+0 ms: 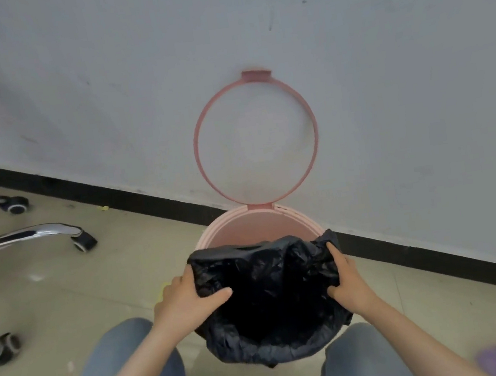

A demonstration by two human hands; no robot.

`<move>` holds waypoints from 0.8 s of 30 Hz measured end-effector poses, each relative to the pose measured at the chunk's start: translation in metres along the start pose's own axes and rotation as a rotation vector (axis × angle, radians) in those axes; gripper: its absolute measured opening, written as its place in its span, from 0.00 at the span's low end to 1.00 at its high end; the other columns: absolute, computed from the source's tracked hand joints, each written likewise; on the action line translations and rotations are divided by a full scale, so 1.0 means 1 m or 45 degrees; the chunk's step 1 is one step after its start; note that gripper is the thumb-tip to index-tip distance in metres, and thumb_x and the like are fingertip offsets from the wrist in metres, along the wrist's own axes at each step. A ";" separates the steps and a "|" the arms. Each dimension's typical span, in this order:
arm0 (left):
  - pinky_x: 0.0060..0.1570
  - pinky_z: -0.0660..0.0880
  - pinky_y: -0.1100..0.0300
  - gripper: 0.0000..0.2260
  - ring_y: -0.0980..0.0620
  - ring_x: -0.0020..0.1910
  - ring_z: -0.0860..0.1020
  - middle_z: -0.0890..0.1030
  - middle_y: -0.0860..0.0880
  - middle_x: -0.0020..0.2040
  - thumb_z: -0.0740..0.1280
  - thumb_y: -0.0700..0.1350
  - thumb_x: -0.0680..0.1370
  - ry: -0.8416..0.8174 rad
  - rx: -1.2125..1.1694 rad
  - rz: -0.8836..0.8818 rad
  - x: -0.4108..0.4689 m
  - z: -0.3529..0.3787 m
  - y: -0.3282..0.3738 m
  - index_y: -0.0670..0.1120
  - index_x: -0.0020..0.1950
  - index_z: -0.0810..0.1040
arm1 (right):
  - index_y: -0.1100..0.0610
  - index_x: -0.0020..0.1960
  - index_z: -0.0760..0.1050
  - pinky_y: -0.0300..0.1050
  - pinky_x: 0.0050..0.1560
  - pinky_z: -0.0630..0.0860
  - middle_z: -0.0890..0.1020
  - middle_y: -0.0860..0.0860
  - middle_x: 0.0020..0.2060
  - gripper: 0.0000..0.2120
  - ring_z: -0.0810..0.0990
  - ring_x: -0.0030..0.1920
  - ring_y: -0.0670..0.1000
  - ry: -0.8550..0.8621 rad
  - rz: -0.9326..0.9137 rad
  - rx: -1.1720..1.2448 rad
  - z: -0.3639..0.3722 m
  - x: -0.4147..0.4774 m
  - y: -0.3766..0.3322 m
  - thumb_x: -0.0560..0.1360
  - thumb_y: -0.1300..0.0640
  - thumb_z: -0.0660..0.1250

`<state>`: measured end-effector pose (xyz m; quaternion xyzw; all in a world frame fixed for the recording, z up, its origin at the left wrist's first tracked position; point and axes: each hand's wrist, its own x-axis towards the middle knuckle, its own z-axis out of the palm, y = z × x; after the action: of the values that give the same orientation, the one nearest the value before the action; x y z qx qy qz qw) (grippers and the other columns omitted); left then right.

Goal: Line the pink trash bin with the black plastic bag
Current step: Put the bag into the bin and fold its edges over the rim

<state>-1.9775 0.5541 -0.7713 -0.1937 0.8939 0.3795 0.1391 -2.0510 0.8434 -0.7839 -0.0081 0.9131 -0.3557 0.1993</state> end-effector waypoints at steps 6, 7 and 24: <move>0.59 0.67 0.48 0.18 0.42 0.64 0.67 0.72 0.44 0.66 0.56 0.52 0.78 0.535 0.172 0.105 -0.003 -0.025 0.011 0.47 0.63 0.73 | 0.58 0.67 0.67 0.50 0.70 0.64 0.71 0.60 0.64 0.22 0.70 0.65 0.58 0.149 -0.085 0.020 -0.029 -0.012 -0.005 0.74 0.60 0.66; 0.59 0.67 0.49 0.17 0.42 0.64 0.67 0.71 0.44 0.66 0.56 0.50 0.78 0.496 0.209 0.158 0.003 -0.026 0.019 0.47 0.64 0.72 | 0.58 0.65 0.71 0.49 0.68 0.65 0.72 0.60 0.63 0.18 0.70 0.65 0.58 0.262 -0.113 -0.027 -0.036 -0.009 -0.011 0.75 0.60 0.64; 0.43 0.71 0.58 0.04 0.43 0.49 0.78 0.82 0.45 0.49 0.66 0.43 0.73 0.313 0.064 0.101 0.041 -0.016 0.033 0.48 0.41 0.81 | 0.58 0.49 0.82 0.43 0.46 0.70 0.84 0.55 0.49 0.09 0.80 0.51 0.57 0.335 -0.237 -0.295 -0.030 0.023 -0.038 0.76 0.59 0.64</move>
<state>-2.0309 0.5536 -0.7558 -0.1996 0.9204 0.3356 0.0184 -2.0884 0.8304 -0.7474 -0.0688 0.9613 -0.2633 0.0424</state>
